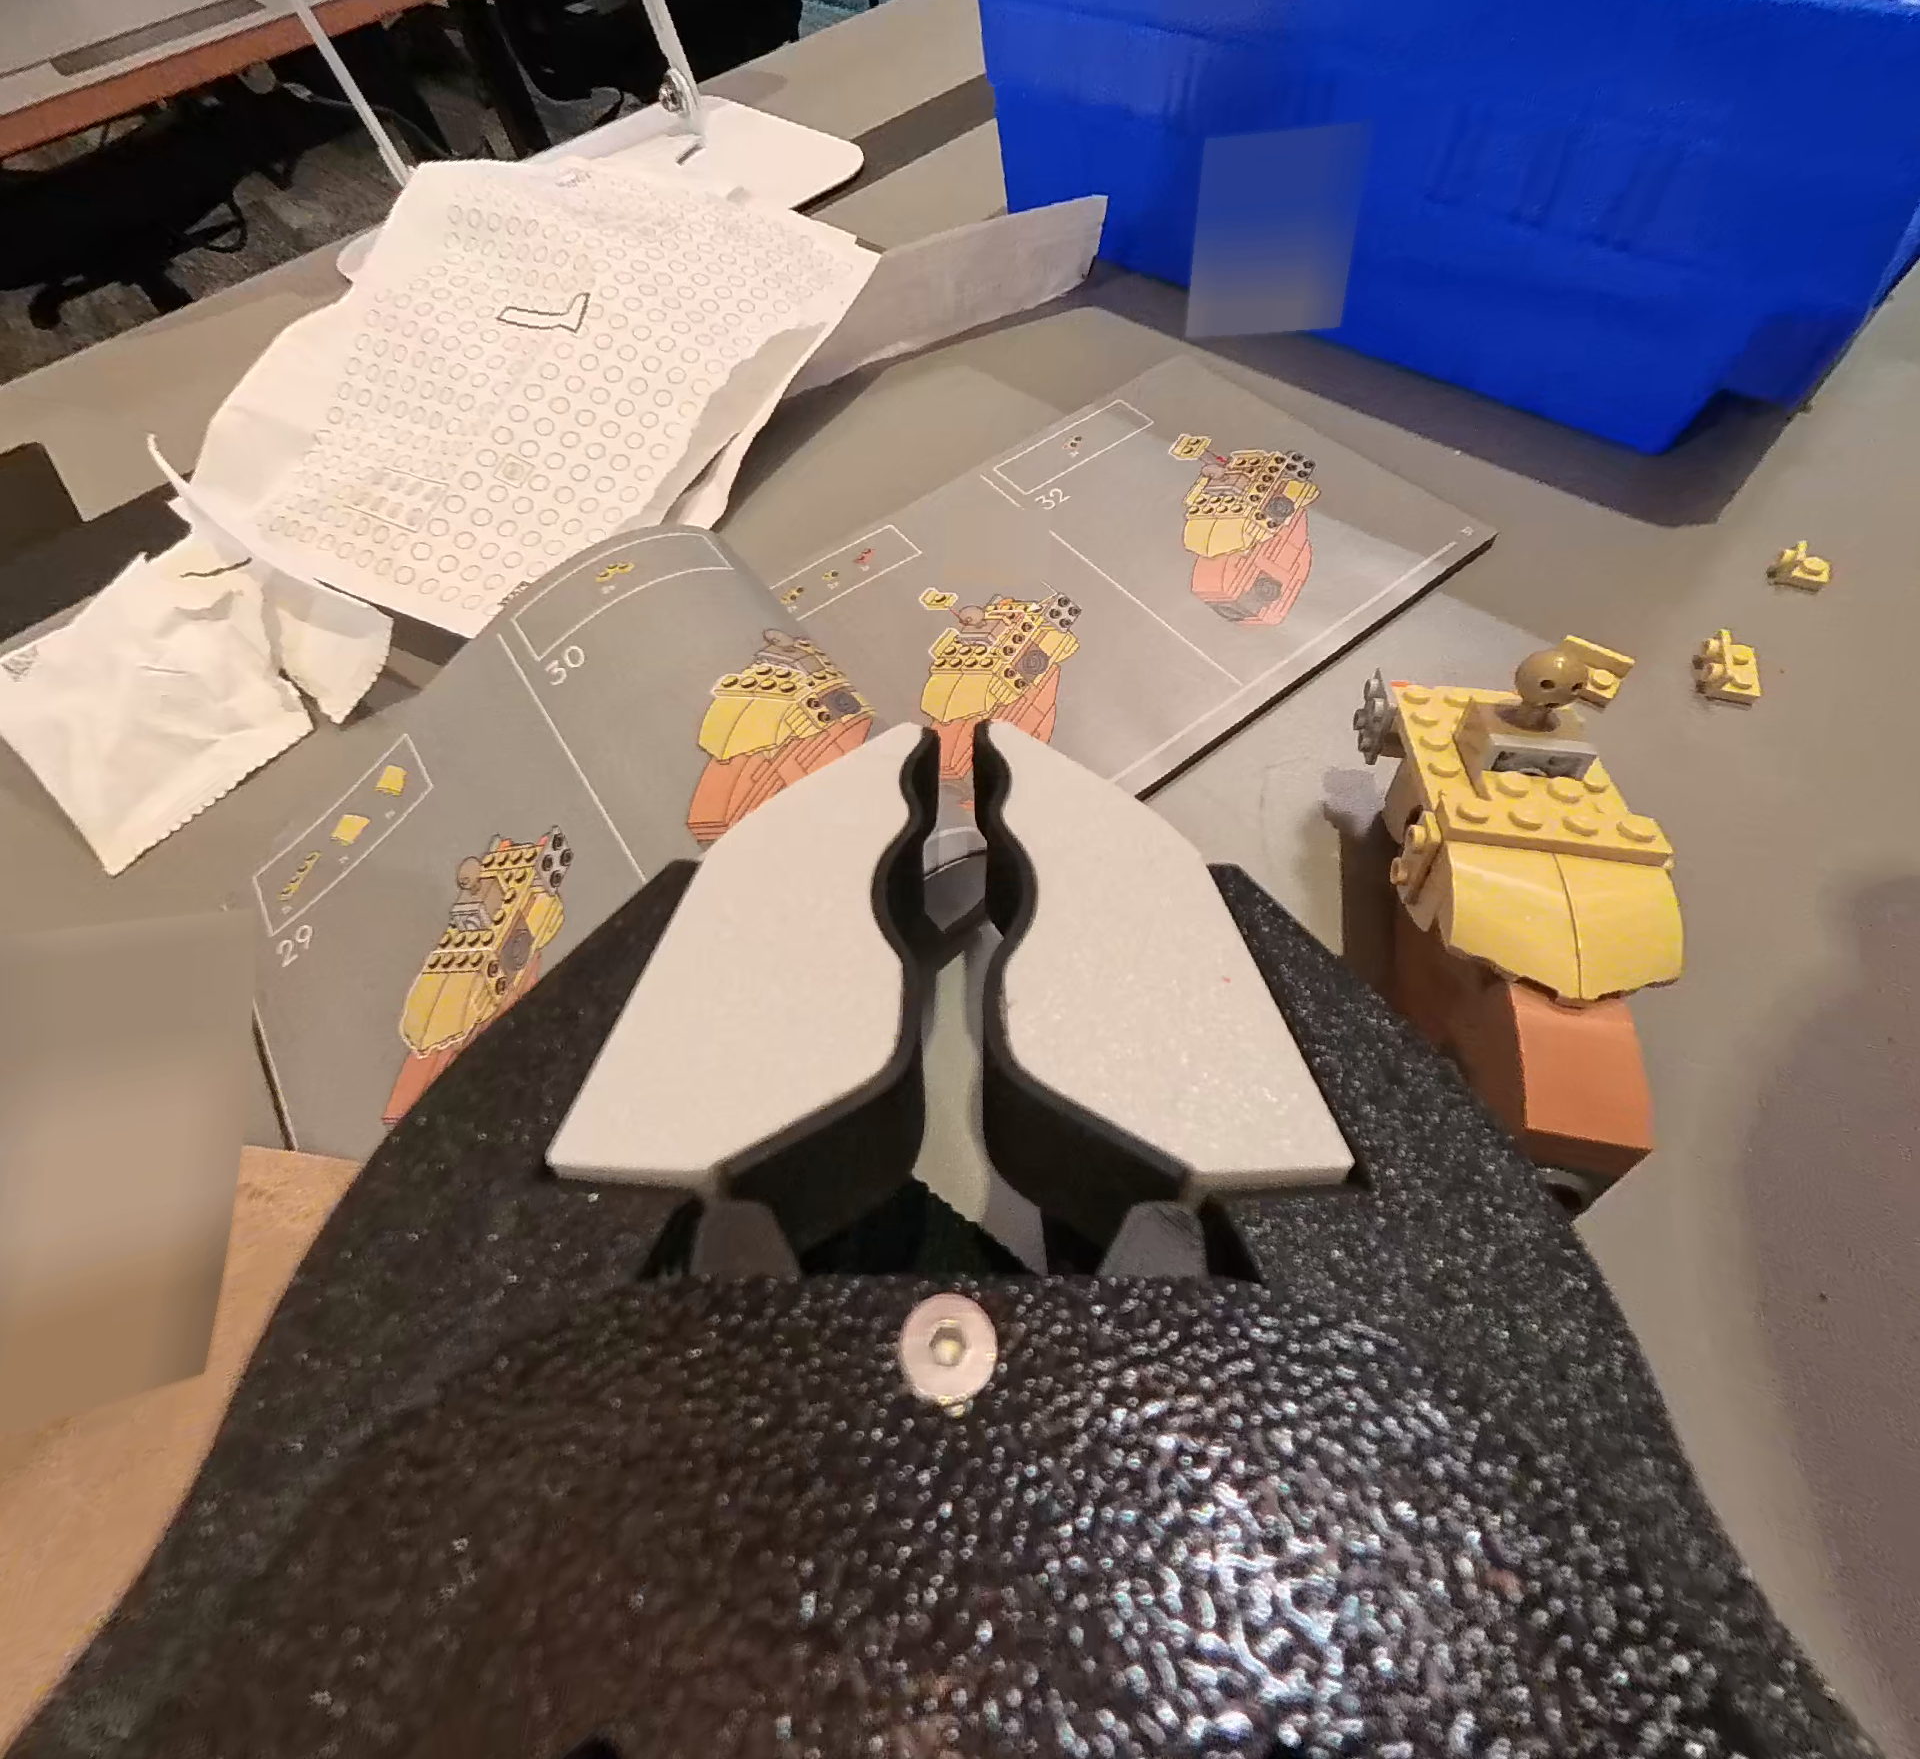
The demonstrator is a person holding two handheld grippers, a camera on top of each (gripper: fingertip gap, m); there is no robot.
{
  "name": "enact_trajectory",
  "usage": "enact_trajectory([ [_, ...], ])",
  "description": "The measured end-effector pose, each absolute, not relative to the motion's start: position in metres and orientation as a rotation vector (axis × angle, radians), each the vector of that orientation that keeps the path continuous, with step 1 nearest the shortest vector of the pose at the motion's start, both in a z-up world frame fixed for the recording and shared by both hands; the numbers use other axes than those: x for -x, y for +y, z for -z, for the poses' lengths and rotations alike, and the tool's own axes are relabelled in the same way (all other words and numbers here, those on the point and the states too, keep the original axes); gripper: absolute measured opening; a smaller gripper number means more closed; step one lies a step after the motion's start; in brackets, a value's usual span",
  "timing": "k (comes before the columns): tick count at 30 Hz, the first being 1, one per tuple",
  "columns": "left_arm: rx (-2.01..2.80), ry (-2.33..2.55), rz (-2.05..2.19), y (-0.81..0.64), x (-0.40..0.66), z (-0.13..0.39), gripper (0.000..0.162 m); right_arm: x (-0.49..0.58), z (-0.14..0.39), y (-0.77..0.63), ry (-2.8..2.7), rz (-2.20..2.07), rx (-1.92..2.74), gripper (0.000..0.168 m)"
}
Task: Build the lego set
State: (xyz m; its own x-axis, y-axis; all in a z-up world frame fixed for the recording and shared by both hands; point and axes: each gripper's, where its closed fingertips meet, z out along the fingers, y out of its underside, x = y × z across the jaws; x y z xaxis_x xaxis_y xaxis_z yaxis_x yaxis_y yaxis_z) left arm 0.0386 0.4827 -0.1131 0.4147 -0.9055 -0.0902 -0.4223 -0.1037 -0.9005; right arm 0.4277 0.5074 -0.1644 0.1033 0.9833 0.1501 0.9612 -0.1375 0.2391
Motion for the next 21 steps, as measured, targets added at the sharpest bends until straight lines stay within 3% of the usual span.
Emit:
enact_trajectory([
  [1,1.707,1.166,0.629,0.483,-0.038,0.113,0.006,-0.429,0.162,0.513,2.008,-0.461,-2.282,0.005],
  [2,1.706,1.167,0.628,0.483,-0.038,0.113,0.006,-0.431,0.16,0.518,2.007,-0.498,-2.302,0.003],
  [8,1.701,1.169,0.628,0.481,-0.039,0.112,0.006,-0.435,0.149,0.524,1.984,-0.561,-2.361,0.019],
  [21,1.703,1.178,0.613,0.481,-0.039,0.114,0.006,-0.384,0.159,0.505,2.145,-0.188,-2.469,0.018],
])
